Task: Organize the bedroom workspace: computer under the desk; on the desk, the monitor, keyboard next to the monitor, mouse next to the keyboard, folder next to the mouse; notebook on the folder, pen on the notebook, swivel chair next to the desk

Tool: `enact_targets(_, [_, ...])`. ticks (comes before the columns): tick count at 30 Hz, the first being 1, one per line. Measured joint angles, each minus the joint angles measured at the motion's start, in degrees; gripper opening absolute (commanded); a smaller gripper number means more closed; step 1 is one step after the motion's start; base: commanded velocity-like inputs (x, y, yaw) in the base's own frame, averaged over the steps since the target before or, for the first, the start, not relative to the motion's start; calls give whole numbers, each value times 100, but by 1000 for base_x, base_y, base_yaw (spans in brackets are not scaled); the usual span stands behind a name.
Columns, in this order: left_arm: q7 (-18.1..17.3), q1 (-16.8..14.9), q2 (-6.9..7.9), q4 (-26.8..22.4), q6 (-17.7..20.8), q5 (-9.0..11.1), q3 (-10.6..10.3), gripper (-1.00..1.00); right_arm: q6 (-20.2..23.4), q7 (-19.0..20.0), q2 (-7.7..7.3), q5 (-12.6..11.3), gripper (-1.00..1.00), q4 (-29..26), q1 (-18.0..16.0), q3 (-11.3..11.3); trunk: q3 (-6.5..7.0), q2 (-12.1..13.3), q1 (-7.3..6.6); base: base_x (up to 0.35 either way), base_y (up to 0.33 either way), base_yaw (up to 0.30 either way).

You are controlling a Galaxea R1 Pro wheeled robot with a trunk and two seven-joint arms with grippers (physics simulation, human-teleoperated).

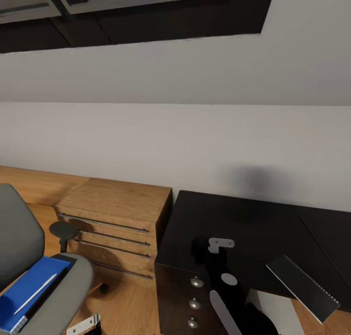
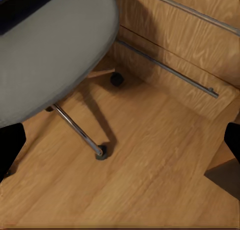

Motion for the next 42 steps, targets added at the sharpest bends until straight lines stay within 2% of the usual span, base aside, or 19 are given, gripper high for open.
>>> enact_targets(4, [-3, 0, -1, 205, 31, 7, -11, 100, 25, -46, -27, -76, -100, -191, 7, -175, 0, 0, 0, -284, 220, 0])
enact_targets(6, [-1, 0, -11, 468, 52, 3, -16, 100, 28, -59, -19, -89, -100, -273, 8, -215, 0, 0, 0, -283, 206, 0])
enact_targets(10, [-7, 0, -18, 595, 69, -2, -23, 100, 28, -64, -19, -93, -100, -316, 9, -239, 0, 0, 0, -284, 193, -55])
enact_targets(11, [-17, 9, -79, 1073, 742, 18, -73, 100, 28, -73, -41, -86, -100, -318, 9, -289, -1, 1, 0, -268, 164, -234])
enact_targets(13, [-20, 7, -88, 1160, 811, 0, -101, 100, 29, -73, -79, -85, -100, -318, 9, -307, 0, 0, -1, -135, 68, -268])
enact_targets(14, [-13, 8, -71, 1222, 846, -5, -395, 100, 37, -61, -225, -87, -100, -322, 10, -366, 0, -1, -3, -32, 15, -286])
enact_targets(16, [5, 8, -61, 1403, 831, -7, -530, 100, 46, -60, -293, -90, -100, -328, 10, -492, 0, 0, -3, -13, 6, -290])
enact_targets(19, [8, 8, -54, 2007, 591, -19, -578, 100, 210, -52, -333, -92, -100, -331, 10, -821, 0, 0, -3, -4, 2, -250])
enact_targets(21, [4, 8, -49, 2189, 389, -20, -580, 100, 270, -50, -337, -94, -100, -339, 10, -903, -1, 0, -3, -2, 1, -136])
enact_targets(22, [2, 8, -46, 2343, 171, -32, -579, 100, 319, -49, -339, -91, -100, -371, 9, -961, -1, 0, -3, -1, 1, -85])
enact_targets(27, [1, 10, -62, 2798, -541, -49, -599, 100, 413, -55, -323, -82, -100, -533, 9, -1053, -2, -1, -3, 0, -50, -27])
enact_targets(34, [-6, 9, -81, 2868, -646, -49, -621, 100, 502, -52, -376, -56, -100, -631, 8, -1102, -2, -1, -3, 0, -262, -3])
enact_targets(42, [0, 9, -78, 2877, -669, -41, -610, 100, 559, -38, -622, -59, -100, -659, 9, -1117, 7, -1, -3, 0, -125, -68])
